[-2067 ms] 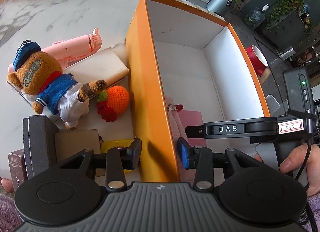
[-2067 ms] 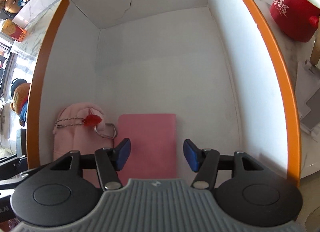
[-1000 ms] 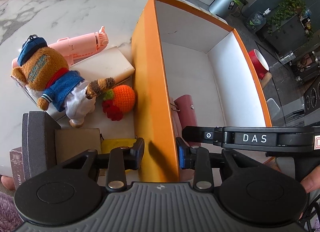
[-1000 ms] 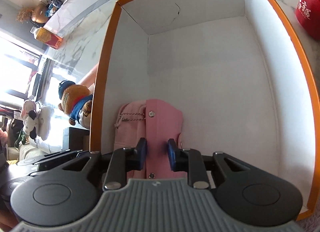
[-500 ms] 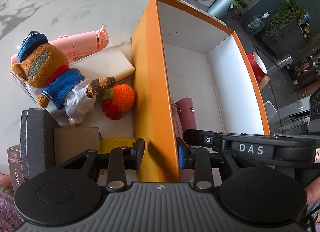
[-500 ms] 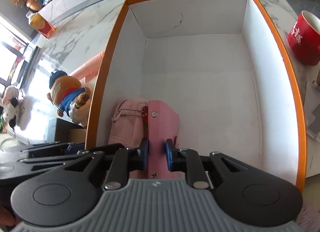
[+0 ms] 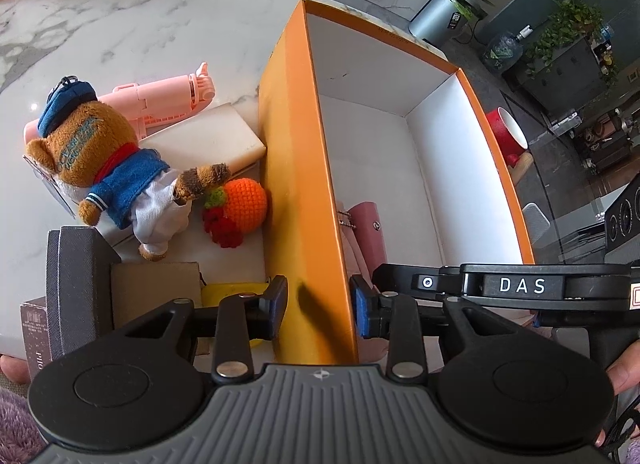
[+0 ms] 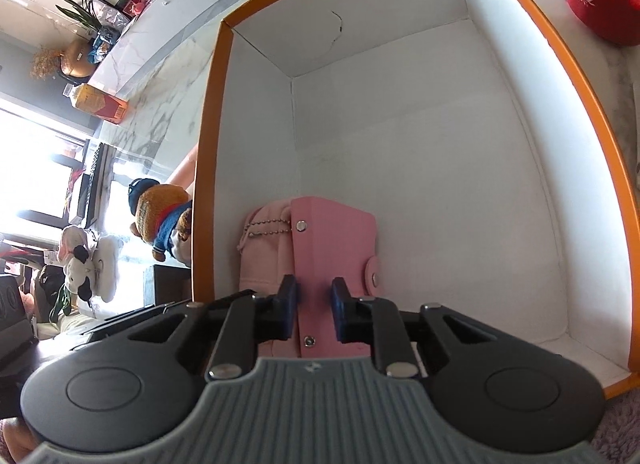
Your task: Organize objects
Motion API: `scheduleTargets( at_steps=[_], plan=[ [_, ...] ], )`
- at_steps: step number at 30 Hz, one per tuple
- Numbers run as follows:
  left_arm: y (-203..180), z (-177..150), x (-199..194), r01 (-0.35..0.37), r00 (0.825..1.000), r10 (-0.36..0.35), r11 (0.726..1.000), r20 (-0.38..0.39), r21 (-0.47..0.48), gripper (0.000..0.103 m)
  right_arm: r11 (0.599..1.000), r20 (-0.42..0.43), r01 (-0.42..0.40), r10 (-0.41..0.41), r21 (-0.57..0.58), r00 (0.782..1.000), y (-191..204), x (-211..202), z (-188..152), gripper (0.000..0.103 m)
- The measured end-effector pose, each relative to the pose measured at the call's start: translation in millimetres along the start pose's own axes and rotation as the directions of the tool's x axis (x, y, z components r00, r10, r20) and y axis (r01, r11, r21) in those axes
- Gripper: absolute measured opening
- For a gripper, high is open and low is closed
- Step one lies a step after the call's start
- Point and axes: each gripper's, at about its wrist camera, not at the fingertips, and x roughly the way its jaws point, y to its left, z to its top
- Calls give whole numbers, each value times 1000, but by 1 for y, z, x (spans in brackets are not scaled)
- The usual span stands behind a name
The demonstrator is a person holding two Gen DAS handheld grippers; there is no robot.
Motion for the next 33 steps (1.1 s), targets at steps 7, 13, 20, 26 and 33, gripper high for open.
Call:
scheduleTargets(
  at_steps=[7,13,20,26,33],
  plan=[
    [-1,-2,-11,13,999,-13,1000,32,11,39,999,31,12,-11,-30,999,4,-3,-1,24],
    [-2,-3,-20,26,998,-27,1000,54,11,39,999,40,20,-18,-43,999,4,-4,-2,24],
    [-5,-3,-13,2,999,-3,1000,50,13,48,999,32,39,-38,-31,999,-1,6,-4,26],
    [-11,-5,1,-27,1000,26,999,13,36,47,980,89,152,-141,-131,986,16,3,-14,19],
    [-7,-8,1,-44,999,44,998,8,46,43,910,108,301,-281,-287,954,36,7,-19,18]
  ],
)
